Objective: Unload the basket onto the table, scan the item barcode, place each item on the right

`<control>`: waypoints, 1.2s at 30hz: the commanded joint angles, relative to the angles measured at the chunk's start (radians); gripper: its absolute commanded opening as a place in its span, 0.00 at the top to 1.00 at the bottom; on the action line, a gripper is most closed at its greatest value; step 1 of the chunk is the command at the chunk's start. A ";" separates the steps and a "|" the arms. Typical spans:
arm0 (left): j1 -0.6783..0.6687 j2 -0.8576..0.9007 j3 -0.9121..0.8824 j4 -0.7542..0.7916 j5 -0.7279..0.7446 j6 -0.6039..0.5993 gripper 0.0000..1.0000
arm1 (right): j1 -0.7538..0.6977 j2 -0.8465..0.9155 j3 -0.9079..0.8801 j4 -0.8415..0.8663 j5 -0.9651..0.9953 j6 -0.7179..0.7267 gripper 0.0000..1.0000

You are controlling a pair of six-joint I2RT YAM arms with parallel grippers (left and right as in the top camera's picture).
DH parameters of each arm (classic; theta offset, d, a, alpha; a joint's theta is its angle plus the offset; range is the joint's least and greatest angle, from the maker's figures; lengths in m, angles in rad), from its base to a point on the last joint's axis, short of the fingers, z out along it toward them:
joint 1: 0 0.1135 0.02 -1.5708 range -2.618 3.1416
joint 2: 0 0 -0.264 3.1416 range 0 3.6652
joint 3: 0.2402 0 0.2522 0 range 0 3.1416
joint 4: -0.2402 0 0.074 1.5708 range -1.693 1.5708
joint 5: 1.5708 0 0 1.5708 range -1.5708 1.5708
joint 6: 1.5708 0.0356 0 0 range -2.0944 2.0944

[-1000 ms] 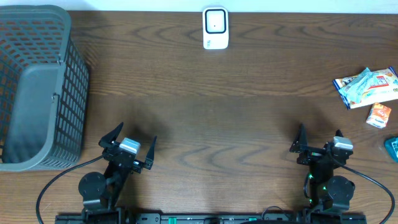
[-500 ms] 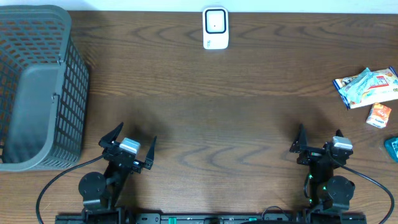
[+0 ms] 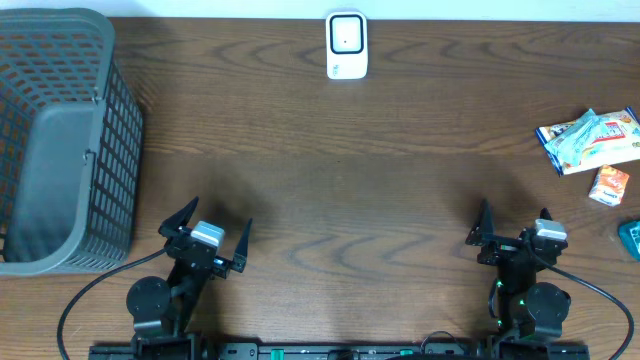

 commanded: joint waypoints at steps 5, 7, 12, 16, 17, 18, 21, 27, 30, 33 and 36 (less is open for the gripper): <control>-0.022 -0.056 -0.021 0.009 -0.335 -0.368 0.02 | -0.011 -0.006 -0.001 -0.004 -0.002 -0.014 0.01; -0.025 -0.056 -0.021 0.016 -0.451 -0.454 0.02 | -0.011 -0.006 -0.001 -0.004 -0.002 -0.014 0.01; -0.029 -0.056 -0.021 -0.011 -0.531 -0.381 0.02 | -0.011 -0.006 -0.001 -0.004 -0.003 -0.014 0.01; -0.048 -0.056 -0.021 -0.070 -0.525 -0.360 0.02 | -0.011 -0.006 -0.001 -0.004 -0.002 -0.013 0.01; -0.060 -0.056 -0.021 -0.070 -0.524 -0.338 0.02 | -0.011 -0.006 -0.001 -0.004 -0.002 -0.013 0.01; -0.072 -0.056 -0.021 -0.070 -0.524 -0.315 0.02 | -0.011 -0.006 -0.001 -0.004 -0.003 -0.013 0.01; -0.103 -0.056 -0.021 -0.070 -0.524 -0.275 0.02 | -0.011 -0.006 -0.001 -0.004 -0.003 -0.014 0.01; -0.110 -0.056 -0.021 -0.070 -0.520 -0.276 0.02 | -0.011 -0.006 -0.001 -0.004 -0.003 -0.013 0.01; -0.110 -0.056 -0.021 -0.070 -0.520 -0.276 0.02 | -0.011 -0.006 -0.001 -0.004 -0.002 -0.014 0.01; -0.110 -0.056 -0.021 -0.070 -0.520 -0.276 0.02 | -0.011 -0.006 -0.001 -0.004 -0.002 -0.014 0.01; -0.110 -0.056 -0.021 -0.067 -0.522 -0.276 0.02 | -0.011 -0.006 -0.001 -0.004 -0.002 -0.014 0.01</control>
